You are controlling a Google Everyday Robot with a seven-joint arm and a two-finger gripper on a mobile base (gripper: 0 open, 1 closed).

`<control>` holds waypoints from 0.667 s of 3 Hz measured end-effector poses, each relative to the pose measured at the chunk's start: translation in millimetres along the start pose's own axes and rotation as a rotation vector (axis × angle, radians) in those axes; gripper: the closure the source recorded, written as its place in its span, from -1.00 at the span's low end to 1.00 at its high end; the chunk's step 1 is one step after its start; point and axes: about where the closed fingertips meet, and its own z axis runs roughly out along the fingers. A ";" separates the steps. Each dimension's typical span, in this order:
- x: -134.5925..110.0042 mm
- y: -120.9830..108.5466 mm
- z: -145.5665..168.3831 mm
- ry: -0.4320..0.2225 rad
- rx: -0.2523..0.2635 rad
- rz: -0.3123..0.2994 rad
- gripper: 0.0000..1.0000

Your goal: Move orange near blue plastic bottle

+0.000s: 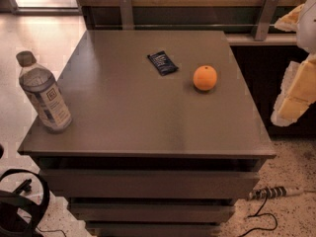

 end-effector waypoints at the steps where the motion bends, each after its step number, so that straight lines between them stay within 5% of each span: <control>1: 0.0 0.0 -0.1 0.000 0.000 0.000 -1.00; 2: 0.2 -19.7 8.0 -0.044 0.004 0.021 -1.00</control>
Offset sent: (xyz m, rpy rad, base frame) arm 0.0614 -0.0144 -0.0066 0.1355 -0.0197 -0.0172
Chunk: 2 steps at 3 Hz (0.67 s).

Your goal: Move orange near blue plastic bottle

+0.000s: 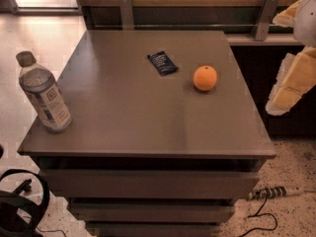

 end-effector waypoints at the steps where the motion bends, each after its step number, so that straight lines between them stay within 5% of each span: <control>1: 0.7 -28.5 24.5 -0.108 0.001 0.056 -1.00; 2: -4.4 -45.9 56.5 -0.248 0.004 0.113 -1.00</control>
Offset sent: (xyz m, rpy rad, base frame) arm 0.1094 0.0025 -0.0596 0.5025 -0.1418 -0.0485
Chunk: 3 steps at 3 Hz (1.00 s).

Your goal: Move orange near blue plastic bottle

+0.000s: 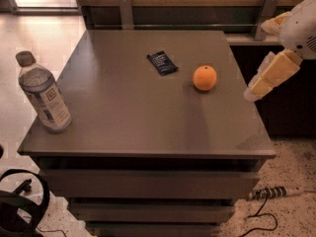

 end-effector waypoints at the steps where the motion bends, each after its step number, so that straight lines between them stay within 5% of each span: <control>1: 2.1 -16.1 33.3 -0.137 0.019 0.057 -1.00; 3: 16.6 -40.9 88.7 -0.231 0.020 0.142 -1.00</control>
Offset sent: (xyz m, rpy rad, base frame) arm 0.0787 0.0013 -0.0741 0.3245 -0.0873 -0.0799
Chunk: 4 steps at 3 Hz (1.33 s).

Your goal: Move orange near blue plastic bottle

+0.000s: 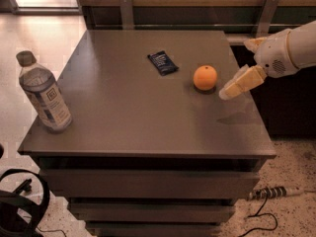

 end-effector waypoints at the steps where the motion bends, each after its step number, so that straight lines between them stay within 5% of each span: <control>1: 1.9 -0.4 2.8 0.000 -0.003 0.003 -1.00; 4: 13.3 -4.0 61.1 -0.133 -0.128 0.081 -1.00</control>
Offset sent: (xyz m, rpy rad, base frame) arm 0.0122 0.0023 -0.0253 0.0862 0.0602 0.0245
